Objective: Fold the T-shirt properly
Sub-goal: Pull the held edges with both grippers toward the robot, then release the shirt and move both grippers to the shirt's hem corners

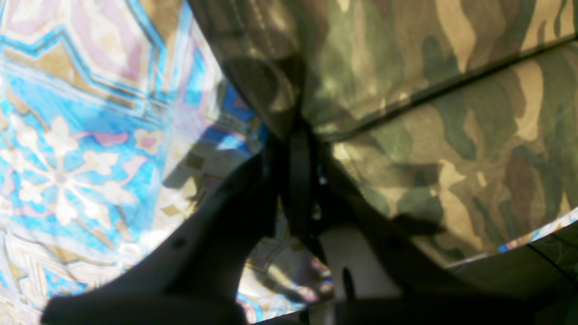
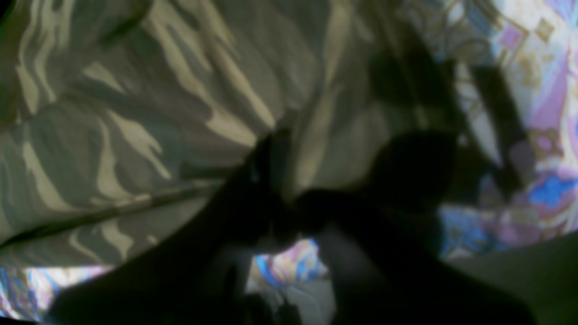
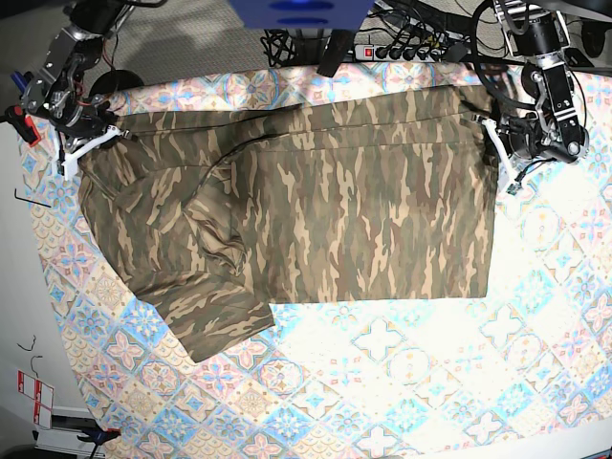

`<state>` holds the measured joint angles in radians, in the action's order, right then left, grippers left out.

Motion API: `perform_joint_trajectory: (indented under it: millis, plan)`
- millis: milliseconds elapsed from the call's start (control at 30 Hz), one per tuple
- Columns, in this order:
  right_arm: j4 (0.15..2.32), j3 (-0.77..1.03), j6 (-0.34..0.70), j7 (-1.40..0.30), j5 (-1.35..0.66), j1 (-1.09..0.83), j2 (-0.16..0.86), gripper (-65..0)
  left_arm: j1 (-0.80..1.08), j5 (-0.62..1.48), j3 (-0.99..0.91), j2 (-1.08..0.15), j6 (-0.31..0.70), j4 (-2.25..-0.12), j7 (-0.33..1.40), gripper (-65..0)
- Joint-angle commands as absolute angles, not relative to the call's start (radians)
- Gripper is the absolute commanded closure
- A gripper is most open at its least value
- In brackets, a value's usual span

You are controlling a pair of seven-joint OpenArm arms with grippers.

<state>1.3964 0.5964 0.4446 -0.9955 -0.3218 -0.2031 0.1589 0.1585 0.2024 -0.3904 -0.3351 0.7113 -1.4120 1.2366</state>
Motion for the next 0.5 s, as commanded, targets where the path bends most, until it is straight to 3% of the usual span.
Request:
perform_joint_trajectory:
  millis: [0,133,267,467]
  plan:
    - [1.417,0.602,0.444,-0.989,-0.323,-0.196,0.177,-2.7,0.153,0.159,-0.400,-0.355,0.698,-1.420,1.259,-2.8]
    - [1.417,0.599,0.444,-0.992,-0.323,-0.197,0.177,-4.3,0.153,0.157,-0.401,-0.357,0.698,-1.420,1.259,-2.9]
    - [1.419,0.599,0.444,-0.992,-0.323,-0.199,0.177,-10.4,0.153,0.157,-0.403,-0.357,0.698,-1.420,1.259,-4.9]
    - [1.419,0.604,0.444,-0.992,-0.323,-0.194,0.179,-26.3,0.153,0.157,-0.404,-0.358,0.698,-1.420,1.259,-23.6]
